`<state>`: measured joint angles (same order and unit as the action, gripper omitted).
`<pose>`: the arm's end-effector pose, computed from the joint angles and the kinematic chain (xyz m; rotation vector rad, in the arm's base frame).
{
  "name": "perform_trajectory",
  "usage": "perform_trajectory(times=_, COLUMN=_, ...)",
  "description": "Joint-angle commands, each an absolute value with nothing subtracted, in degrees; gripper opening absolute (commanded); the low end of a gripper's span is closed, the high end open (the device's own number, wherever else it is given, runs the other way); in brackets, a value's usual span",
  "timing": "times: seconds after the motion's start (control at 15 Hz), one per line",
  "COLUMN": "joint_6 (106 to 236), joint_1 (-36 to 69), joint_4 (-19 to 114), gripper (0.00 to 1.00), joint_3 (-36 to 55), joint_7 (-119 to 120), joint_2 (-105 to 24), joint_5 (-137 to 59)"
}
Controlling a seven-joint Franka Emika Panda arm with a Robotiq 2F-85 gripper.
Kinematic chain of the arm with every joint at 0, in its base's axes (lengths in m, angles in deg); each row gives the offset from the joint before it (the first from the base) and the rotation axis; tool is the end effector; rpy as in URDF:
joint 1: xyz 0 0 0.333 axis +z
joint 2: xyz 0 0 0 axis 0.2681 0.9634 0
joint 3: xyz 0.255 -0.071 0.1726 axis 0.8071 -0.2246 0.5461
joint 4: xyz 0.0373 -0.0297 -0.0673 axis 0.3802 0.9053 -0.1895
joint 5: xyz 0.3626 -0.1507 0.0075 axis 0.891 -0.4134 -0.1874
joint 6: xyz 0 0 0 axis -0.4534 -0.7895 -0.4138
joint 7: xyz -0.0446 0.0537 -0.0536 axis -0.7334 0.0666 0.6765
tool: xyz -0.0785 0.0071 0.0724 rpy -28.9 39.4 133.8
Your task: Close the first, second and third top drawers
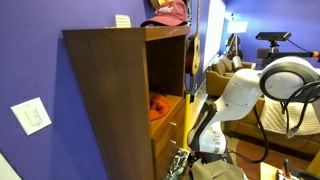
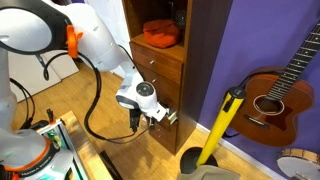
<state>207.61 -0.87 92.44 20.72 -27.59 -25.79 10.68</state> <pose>0.4520 -0.1146 0.0938 -2.8356 0.8205 -0.1261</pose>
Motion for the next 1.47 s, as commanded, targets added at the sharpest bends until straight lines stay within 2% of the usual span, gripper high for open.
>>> perform_trajectory(times=0.0, joint_6=212.1, joint_1=-3.2, joint_4=88.8, gripper=1.0, joint_3=23.9, joint_7=-29.3, joint_2=-22.0, joint_5=13.3)
perform_trajectory(times=0.4, joint_6=220.8, joint_1=-10.0, joint_4=85.9, gripper=1.0, joint_3=31.9, joint_7=-30.0, joint_2=-19.7, joint_5=15.1)
perform_trajectory(times=0.67, joint_6=220.2, joint_1=-14.5, joint_4=87.4, gripper=1.0, joint_3=36.0, joint_7=-31.4, joint_2=-20.5, joint_5=13.1)
perform_trajectory(times=1.4, joint_6=217.4, joint_1=-17.6, joint_4=95.7, gripper=1.0, joint_3=37.8, joint_7=-36.9, joint_2=-25.5, joint_5=12.8)
